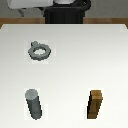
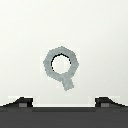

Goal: Put the loop with the handle onto the peg.

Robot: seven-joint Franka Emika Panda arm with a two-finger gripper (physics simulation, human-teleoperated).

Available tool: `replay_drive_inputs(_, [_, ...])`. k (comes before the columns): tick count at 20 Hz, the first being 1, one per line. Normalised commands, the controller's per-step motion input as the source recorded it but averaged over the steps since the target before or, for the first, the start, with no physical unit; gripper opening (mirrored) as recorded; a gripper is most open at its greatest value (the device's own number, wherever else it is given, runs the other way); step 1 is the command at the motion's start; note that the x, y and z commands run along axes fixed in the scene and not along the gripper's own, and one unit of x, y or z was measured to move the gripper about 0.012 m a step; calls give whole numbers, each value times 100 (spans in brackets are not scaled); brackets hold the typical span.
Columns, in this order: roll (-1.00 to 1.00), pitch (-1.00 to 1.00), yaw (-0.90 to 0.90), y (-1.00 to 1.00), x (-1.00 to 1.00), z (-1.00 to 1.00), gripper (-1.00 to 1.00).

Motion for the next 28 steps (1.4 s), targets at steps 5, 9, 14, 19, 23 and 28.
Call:
replay_drive_inputs(5, [0, 0, 12, -20, 0, 0, 100])
replay_drive_inputs(9, [0, 0, 0, 0, 0, -25, 100])
replay_drive_inputs(14, [0, 0, 0, 0, 0, -100, 100])
replay_drive_inputs(19, [0, 0, 0, 0, -4, -60, 100])
replay_drive_inputs(23, [0, 0, 0, 0, -75, -50, 100])
replay_drive_inputs(28, [0, 0, 0, 0, -20, -80, 100])
